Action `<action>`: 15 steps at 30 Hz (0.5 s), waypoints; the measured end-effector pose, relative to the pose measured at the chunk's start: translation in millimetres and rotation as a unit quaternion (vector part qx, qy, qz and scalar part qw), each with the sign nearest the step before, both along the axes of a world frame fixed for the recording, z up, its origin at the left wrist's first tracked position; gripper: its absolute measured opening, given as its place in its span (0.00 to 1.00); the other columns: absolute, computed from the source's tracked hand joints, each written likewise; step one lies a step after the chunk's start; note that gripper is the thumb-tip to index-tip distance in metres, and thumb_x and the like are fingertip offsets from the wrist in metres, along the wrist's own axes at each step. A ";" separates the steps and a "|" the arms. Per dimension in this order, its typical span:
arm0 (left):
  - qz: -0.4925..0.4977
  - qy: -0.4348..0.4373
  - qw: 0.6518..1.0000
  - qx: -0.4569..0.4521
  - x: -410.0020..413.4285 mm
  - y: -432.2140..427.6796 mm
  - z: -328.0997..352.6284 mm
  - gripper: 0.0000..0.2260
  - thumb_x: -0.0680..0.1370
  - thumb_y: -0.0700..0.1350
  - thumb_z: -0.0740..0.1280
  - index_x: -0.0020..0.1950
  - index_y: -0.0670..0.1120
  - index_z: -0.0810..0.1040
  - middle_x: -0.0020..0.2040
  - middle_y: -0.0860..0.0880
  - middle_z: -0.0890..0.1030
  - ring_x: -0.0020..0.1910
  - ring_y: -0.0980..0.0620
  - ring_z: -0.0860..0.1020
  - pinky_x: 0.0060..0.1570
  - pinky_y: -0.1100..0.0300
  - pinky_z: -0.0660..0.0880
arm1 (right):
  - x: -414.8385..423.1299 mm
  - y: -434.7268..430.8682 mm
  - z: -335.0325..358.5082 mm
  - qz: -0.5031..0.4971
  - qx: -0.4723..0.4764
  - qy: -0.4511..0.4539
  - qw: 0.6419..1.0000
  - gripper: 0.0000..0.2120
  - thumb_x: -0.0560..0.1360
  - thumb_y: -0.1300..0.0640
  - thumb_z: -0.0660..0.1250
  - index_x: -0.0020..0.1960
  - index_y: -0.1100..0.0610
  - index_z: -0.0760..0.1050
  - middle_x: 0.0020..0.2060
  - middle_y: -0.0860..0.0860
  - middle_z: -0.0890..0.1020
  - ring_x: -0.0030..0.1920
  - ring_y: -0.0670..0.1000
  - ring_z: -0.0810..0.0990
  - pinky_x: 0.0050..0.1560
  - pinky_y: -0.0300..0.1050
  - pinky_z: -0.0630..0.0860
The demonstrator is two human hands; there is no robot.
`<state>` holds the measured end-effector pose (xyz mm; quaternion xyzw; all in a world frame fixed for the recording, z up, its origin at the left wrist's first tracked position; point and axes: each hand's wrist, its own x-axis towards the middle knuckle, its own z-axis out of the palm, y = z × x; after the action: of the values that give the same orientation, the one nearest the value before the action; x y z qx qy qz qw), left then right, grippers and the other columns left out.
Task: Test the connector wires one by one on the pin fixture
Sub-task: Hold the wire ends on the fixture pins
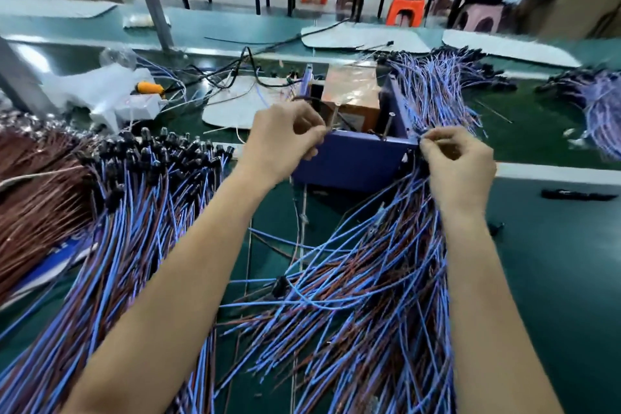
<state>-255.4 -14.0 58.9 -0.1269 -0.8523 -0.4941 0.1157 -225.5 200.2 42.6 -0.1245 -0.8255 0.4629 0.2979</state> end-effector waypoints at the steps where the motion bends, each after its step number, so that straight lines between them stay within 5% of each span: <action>1: 0.010 -0.006 1.000 -0.017 0.2 -0.1 -1.3 0.04 0.75 0.37 0.69 0.42 0.45 0.79 0.34 0.46 0.82 0.24 0.59 0.76 0.32 0.66 0.75 | -0.3 -0.6 -2.7 -0.003 0.006 -0.004 1.000 0.03 0.74 0.59 0.70 0.45 0.52 0.80 0.39 0.50 0.82 0.39 0.47 0.77 0.47 0.39 0.73; 6: 0.062 0.009 0.992 -0.111 1.0 -2.3 -0.3 0.01 0.74 0.44 0.71 0.43 0.49 0.82 0.36 0.48 0.80 0.37 0.53 0.77 0.42 0.62 0.73 | -0.8 -1.6 -3.4 0.005 0.018 -0.007 1.000 0.02 0.74 0.60 0.71 0.45 0.53 0.81 0.38 0.48 0.81 0.41 0.47 0.79 0.47 0.39 0.75; 12: 0.112 0.041 0.988 -0.103 1.8 -1.7 -0.4 0.03 0.75 0.48 0.69 0.42 0.55 0.78 0.39 0.53 0.79 0.29 0.62 0.69 0.33 0.64 0.63 | 0.1 -8.8 -1.9 0.019 0.054 0.023 0.998 0.03 0.74 0.62 0.70 0.46 0.57 0.83 0.41 0.51 0.83 0.41 0.48 0.79 0.44 0.28 0.72; 15: 0.123 0.056 0.987 -0.092 1.1 -0.1 -2.1 0.02 0.76 0.47 0.69 0.43 0.53 0.80 0.40 0.54 0.79 0.31 0.63 0.70 0.33 0.66 0.63 | 0.4 -13.4 -1.6 0.017 0.073 0.035 0.997 0.04 0.74 0.63 0.70 0.47 0.59 0.83 0.43 0.55 0.83 0.44 0.53 0.80 0.51 0.40 0.75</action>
<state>-254.3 -14.1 56.8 -0.0583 -0.8953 -0.3878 0.2113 -225.0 186.8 41.0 -0.0721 -0.8480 0.4105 0.3275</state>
